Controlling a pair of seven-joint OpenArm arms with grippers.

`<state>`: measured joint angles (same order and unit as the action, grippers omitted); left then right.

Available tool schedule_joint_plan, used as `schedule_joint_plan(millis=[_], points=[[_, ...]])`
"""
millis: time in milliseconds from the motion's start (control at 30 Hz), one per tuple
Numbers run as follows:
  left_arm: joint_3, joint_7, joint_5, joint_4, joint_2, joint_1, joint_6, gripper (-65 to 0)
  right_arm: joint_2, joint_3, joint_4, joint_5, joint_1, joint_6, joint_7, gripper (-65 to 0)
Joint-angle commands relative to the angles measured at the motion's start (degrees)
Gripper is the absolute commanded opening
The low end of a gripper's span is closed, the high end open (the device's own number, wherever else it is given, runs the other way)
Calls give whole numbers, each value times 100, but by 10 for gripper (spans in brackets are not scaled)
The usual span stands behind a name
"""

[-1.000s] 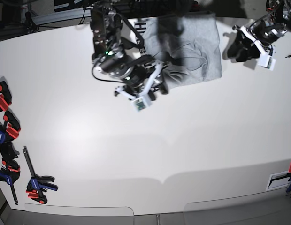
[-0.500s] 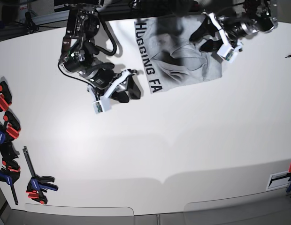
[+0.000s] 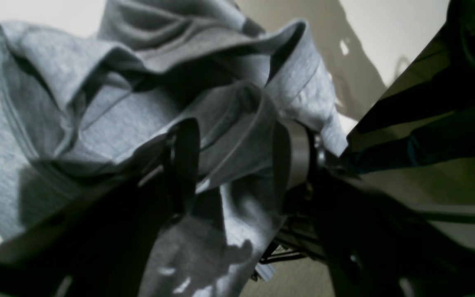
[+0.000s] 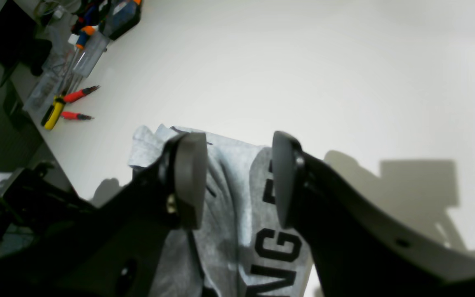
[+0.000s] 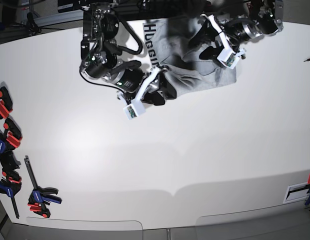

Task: Fold the T-shirt properly
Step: 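Fold the shirt in half again with both grippers, left gripper pressing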

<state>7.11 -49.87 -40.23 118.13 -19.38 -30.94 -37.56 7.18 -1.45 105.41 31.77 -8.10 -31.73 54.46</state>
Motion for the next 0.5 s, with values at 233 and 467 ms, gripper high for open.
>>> schedule_joint_plan(millis=[233, 467], points=[[-15, 109, -116, 72, -31, -17, -15, -383, 182, -2, 120, -210, 76, -72, -273, -406], [-472, 122, 234, 72, -31, -15, -15, -384, 182, -2, 120, -632, 79, 63, -450, -406]])
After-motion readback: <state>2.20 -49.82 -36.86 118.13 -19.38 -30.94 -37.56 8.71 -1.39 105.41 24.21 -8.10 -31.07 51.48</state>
